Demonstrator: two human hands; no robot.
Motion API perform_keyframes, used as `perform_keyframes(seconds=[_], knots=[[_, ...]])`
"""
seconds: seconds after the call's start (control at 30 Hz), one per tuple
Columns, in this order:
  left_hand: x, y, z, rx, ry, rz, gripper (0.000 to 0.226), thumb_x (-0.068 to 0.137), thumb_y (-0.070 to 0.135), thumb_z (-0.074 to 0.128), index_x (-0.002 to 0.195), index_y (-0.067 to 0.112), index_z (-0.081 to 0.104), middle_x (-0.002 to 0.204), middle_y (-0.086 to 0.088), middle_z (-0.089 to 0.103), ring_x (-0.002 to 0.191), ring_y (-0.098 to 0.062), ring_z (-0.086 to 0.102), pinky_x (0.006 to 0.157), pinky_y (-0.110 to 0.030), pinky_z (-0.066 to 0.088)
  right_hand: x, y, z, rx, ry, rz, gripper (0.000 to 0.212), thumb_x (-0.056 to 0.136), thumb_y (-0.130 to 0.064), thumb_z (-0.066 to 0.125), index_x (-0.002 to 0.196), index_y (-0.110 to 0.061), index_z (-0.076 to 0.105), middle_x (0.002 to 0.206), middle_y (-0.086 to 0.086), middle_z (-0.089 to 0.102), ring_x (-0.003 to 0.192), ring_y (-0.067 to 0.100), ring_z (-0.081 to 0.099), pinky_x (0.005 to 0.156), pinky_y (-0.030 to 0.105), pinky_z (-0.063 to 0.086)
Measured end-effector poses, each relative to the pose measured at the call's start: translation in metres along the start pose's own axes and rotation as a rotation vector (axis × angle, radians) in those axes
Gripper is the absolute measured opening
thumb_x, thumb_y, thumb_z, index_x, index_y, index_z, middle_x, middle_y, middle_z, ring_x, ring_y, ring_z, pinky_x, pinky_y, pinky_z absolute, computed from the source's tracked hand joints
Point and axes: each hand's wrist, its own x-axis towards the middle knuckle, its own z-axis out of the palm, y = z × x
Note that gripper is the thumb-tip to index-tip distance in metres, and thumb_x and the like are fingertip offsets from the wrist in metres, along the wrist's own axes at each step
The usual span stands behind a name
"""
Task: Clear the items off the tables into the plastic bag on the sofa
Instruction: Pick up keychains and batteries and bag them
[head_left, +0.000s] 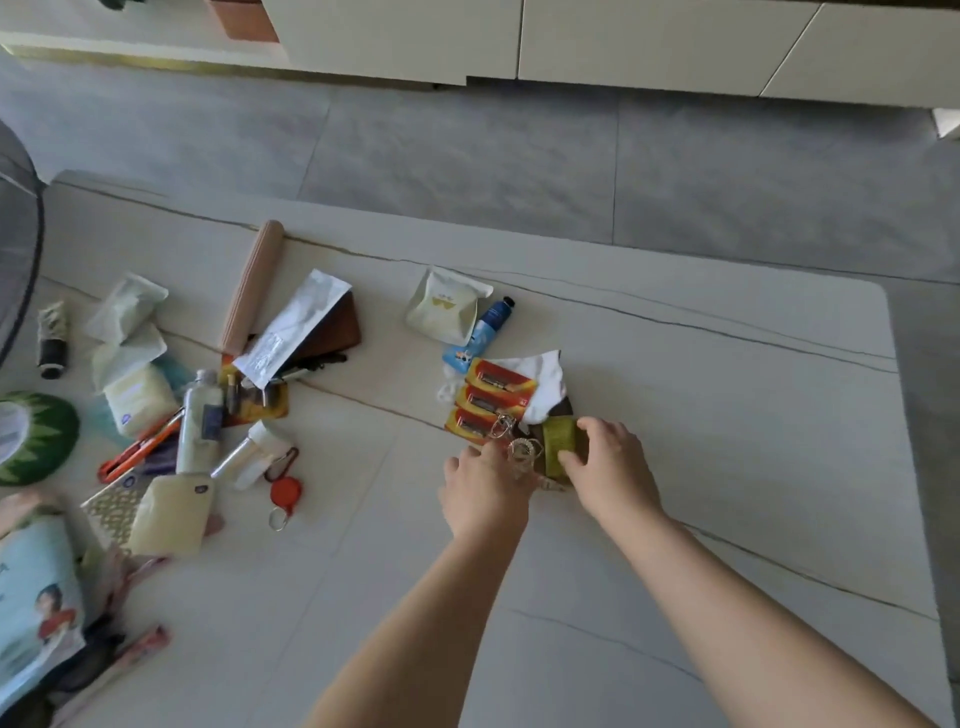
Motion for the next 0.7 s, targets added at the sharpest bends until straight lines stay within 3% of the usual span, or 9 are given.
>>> perform_keyframes(seconds=[0.13, 0.27, 0.43, 0.5, 0.57, 0.63, 0.7], knots=[[-0.005, -0.019, 0.007, 0.123, 0.018, 0.020, 0.050, 0.082, 0.063, 0.055, 0.120, 0.030, 0.053, 0.119, 0.001, 0.055, 0.114, -0.024, 0.043, 0.090, -0.034, 0.035, 0.005, -0.008, 0.014, -0.028, 0.062, 0.043, 0.046, 0.088, -0.041, 0.059, 0.121, -0.011, 0.049, 0.119, 0.009, 0.051, 0.113, 0.025, 0.047, 0.072, 0.031, 0.040], [-0.011, -0.044, 0.002, 0.184, 0.018, -0.021, 0.056, 0.077, 0.073, 0.051, 0.112, 0.029, 0.057, 0.116, 0.004, 0.053, 0.112, -0.023, 0.041, 0.084, -0.033, 0.031, 0.008, -0.017, 0.021, -0.010, 0.094, 0.145, 0.050, 0.085, -0.045, 0.062, 0.118, -0.011, 0.046, 0.118, 0.009, 0.053, 0.110, 0.028, 0.052, 0.066, 0.031, 0.037], [-0.017, -0.065, -0.006, 0.012, -0.038, -0.097, 0.043, 0.081, 0.060, 0.059, 0.096, 0.021, 0.053, 0.102, 0.001, 0.054, 0.097, -0.021, 0.052, 0.068, -0.030, 0.041, 0.000, -0.016, 0.020, 0.269, 0.018, 0.246, 0.026, 0.090, -0.022, 0.056, 0.106, -0.007, 0.044, 0.107, 0.014, 0.061, 0.087, 0.030, 0.056, 0.063, 0.031, 0.039], [-0.022, -0.068, -0.009, -0.060, -0.048, -0.134, 0.039, 0.080, 0.058, 0.059, 0.086, 0.021, 0.048, 0.090, 0.002, 0.056, 0.092, -0.023, 0.054, 0.062, -0.029, 0.039, -0.009, -0.014, 0.017, 0.530, 0.047, 0.341, 0.015, 0.089, -0.013, 0.049, 0.102, -0.006, 0.045, 0.100, 0.016, 0.064, 0.078, 0.031, 0.063, 0.063, 0.039, 0.052], [-0.026, -0.070, -0.012, -0.153, -0.057, -0.169, 0.037, 0.080, 0.057, 0.059, 0.083, 0.022, 0.047, 0.078, 0.004, 0.056, 0.090, -0.024, 0.056, 0.058, -0.028, 0.037, -0.022, -0.013, 0.013, 0.788, 0.084, 0.423, 0.011, 0.088, -0.007, 0.046, 0.099, -0.007, 0.043, 0.094, 0.015, 0.065, 0.063, 0.022, 0.066, 0.053, 0.033, 0.057], [-0.029, -0.070, -0.014, -0.254, -0.049, -0.197, 0.032, 0.079, 0.054, 0.061, 0.085, 0.025, 0.051, 0.077, 0.006, 0.059, 0.086, -0.021, 0.058, 0.056, -0.026, 0.037, -0.031, -0.012, 0.011, 0.774, 0.105, 0.356, 0.014, 0.085, -0.006, 0.050, 0.097, -0.011, 0.044, 0.091, 0.012, 0.065, 0.061, 0.018, 0.063, 0.045, 0.023, 0.048], [-0.030, -0.071, -0.018, -0.337, -0.026, -0.218, 0.028, 0.078, 0.051, 0.063, 0.084, 0.026, 0.052, 0.076, 0.008, 0.059, 0.074, -0.015, 0.057, 0.051, -0.024, 0.034, -0.032, -0.013, 0.010, 0.608, 0.091, 0.220, 0.019, 0.083, -0.011, 0.056, 0.099, -0.017, 0.050, 0.089, 0.000, 0.062, 0.069, 0.015, 0.056, 0.050, 0.019, 0.038]])
